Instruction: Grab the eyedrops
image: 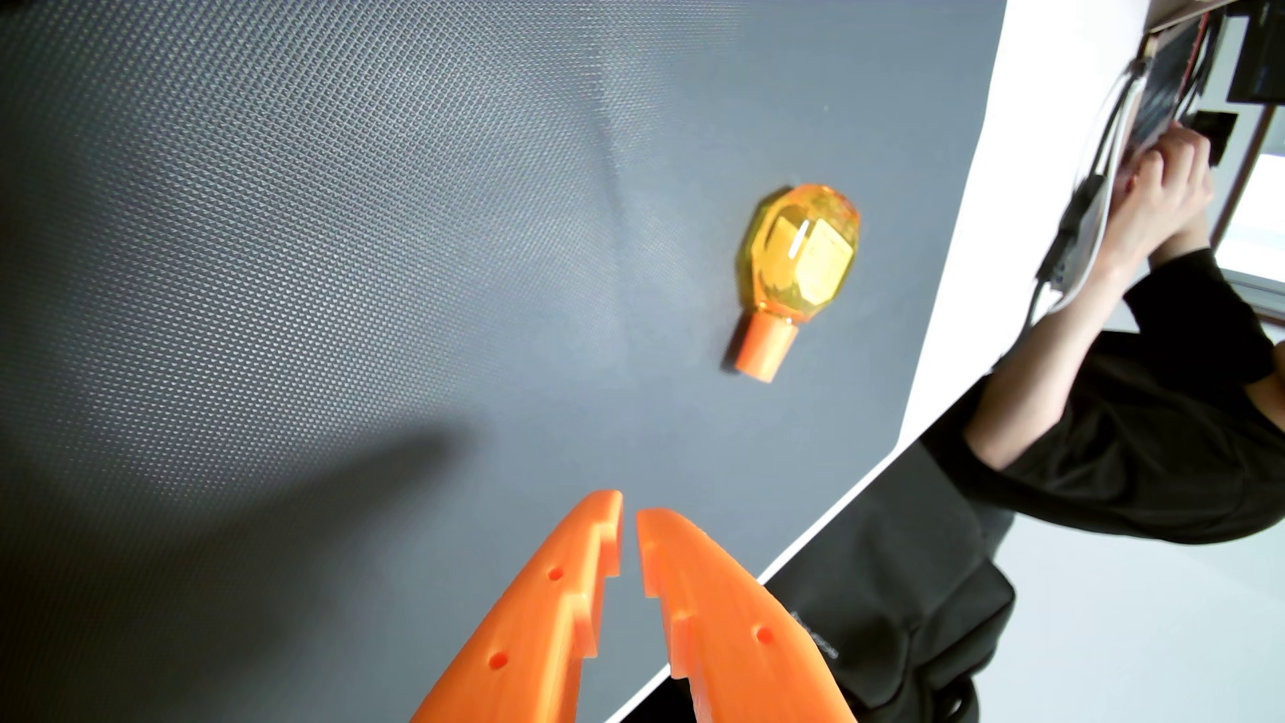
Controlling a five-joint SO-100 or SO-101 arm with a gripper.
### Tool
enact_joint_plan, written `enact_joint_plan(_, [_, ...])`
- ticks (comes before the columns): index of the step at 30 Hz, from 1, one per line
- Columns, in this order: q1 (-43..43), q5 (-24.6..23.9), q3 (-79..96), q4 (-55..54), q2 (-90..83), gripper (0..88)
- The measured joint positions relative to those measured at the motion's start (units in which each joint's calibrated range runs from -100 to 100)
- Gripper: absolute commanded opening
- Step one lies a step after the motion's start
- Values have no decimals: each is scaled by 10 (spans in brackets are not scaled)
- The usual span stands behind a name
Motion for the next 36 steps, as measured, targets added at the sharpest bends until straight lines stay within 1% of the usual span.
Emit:
enact_joint_plan(32, [3, 0, 0, 0, 0, 11])
enact_joint_plan(36, [3, 1, 15, -30, 5, 10])
